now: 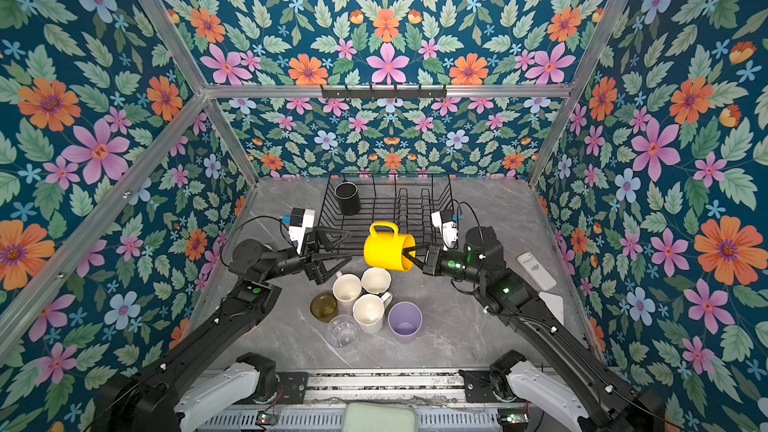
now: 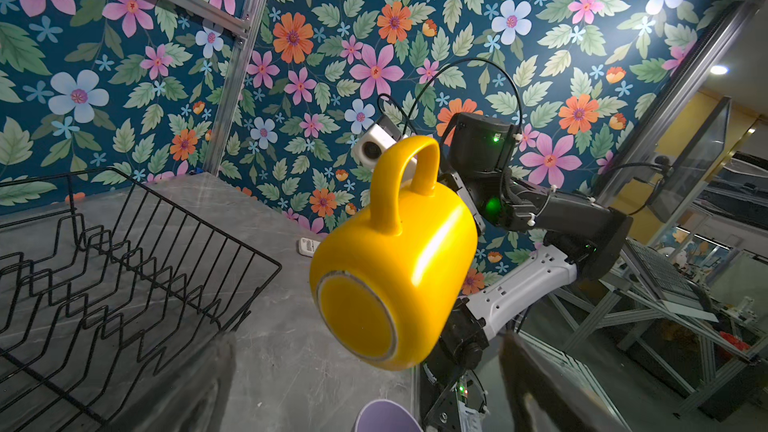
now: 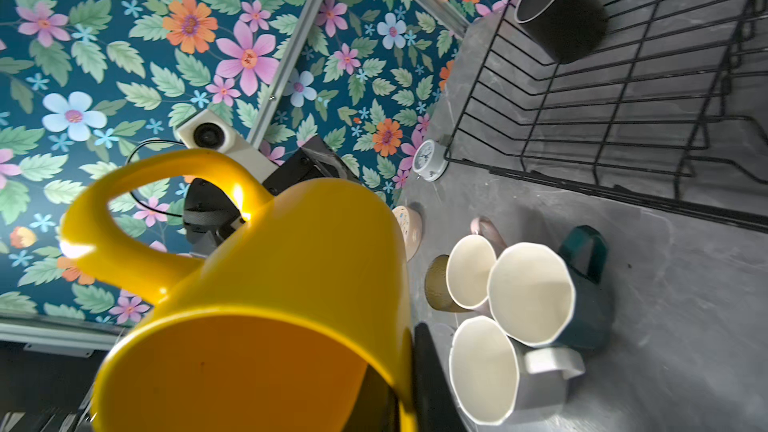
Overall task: Load the cups into the dish rack
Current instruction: 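Hand the yellow mug from the right gripper to the left gripper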
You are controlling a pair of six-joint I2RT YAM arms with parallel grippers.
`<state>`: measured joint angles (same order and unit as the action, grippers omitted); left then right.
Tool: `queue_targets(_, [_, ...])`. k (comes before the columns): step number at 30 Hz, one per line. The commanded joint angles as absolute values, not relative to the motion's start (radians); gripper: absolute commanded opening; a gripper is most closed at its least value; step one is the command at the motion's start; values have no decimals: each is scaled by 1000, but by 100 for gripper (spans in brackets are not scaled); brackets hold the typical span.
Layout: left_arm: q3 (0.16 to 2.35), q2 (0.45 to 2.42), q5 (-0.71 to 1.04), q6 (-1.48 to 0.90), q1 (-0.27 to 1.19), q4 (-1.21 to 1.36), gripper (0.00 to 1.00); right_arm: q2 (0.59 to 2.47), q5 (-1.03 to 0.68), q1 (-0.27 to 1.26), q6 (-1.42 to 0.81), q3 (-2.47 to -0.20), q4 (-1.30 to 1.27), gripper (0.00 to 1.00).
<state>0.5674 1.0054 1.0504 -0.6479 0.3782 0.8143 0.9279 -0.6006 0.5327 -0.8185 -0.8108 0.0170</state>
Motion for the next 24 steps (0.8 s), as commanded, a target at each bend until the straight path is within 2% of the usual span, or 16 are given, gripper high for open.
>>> queue_targets(1, [569,1005,1084,-657,377,861,100,949,-702,533,-859,-827,-163,0])
queue_targets(10, [560,1004,1118,-710,379,955,100,1030,-786,538,-911,-832,-293,0])
queue_targets(24, [555,1013,1143,-763,380,1027,100,1106,-818,623,-879,-879,-319,0])
